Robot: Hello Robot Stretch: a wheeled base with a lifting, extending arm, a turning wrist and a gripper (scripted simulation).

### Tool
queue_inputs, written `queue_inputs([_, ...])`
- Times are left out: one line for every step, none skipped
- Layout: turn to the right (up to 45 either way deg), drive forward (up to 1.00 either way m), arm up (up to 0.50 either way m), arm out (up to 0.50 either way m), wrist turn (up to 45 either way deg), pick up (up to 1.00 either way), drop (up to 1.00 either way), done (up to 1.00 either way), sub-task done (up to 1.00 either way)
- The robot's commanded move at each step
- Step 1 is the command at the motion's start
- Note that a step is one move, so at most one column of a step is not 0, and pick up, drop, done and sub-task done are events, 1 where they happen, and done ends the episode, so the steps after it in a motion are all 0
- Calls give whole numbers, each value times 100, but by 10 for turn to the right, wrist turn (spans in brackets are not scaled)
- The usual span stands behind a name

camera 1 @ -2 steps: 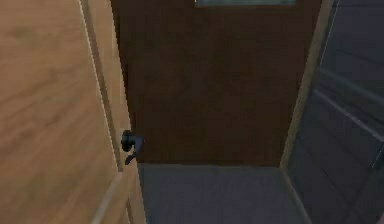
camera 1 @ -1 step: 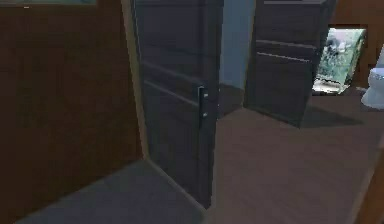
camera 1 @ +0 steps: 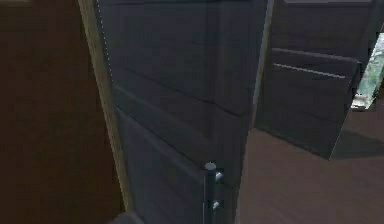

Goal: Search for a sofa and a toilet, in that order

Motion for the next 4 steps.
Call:
queue_inputs([450, 0, 0, 0, 0, 0, 0, 0, 0])
queue_inputs([30, 0, 0, 0, 0, 0, 0, 0, 0])
queue_inputs([420, 0, 0, 0, 0, 0, 0, 0, 0])
queue_inputs([0, 20, 0, 0, 0, 0, 0, 0, 0])
